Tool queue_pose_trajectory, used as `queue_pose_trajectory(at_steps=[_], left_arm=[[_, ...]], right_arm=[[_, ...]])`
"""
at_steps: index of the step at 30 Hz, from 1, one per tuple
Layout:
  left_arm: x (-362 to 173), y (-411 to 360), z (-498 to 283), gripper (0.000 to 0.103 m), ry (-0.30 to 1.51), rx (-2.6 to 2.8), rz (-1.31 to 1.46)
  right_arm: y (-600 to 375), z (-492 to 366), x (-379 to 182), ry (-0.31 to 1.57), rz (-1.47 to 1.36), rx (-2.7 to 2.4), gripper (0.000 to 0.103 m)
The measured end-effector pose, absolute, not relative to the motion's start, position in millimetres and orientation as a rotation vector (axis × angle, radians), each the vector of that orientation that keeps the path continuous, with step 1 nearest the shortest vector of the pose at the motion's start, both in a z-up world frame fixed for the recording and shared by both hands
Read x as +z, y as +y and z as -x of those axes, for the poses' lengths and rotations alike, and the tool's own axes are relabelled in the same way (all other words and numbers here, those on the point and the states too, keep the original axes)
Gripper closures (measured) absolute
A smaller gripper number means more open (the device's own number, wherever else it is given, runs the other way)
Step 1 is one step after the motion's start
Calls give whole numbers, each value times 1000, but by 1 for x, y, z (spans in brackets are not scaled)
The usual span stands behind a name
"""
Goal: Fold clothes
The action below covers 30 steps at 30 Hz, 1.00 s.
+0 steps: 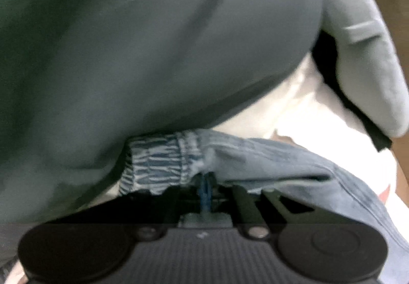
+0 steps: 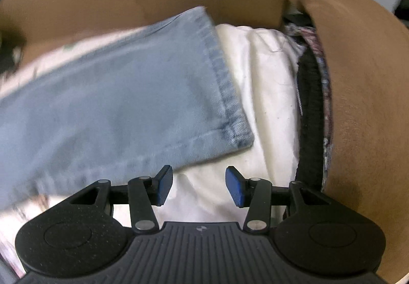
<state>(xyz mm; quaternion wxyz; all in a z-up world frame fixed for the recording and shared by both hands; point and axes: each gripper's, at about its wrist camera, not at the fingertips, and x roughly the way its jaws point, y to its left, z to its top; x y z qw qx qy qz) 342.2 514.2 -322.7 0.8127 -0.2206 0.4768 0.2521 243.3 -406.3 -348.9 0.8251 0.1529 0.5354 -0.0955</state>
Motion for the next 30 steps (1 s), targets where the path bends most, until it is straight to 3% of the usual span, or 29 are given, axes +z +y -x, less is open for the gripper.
queue_pose_trajectory(at_steps=[7, 11, 12, 13, 15, 16, 23, 30], left_arm=[[-298, 498, -317, 78, 1015, 495, 468], [-285, 488, -298, 75, 1008, 476, 462], [-284, 486, -290, 75, 1011, 464, 463], [-283, 483, -282, 75, 1014, 457, 458], [-282, 475, -262, 75, 1029, 434, 422], [-283, 469, -254, 75, 1036, 417, 415], [-292, 426, -241, 75, 1055, 296, 390], [-331, 367, -276, 75, 1148, 198, 315]], right_arm=[[-418, -249, -366, 1110, -474, -271, 50], [-426, -246, -373, 1057, -571, -311, 51], [-428, -246, -374, 1040, -595, -322, 59], [-430, -246, -375, 1032, -609, -334, 76], [-433, -248, -376, 1019, -626, -353, 96], [-433, -247, -374, 1015, -621, -358, 98], [-432, -238, -346, 947, -535, -429, 102], [-430, -236, -340, 943, -464, -466, 102]])
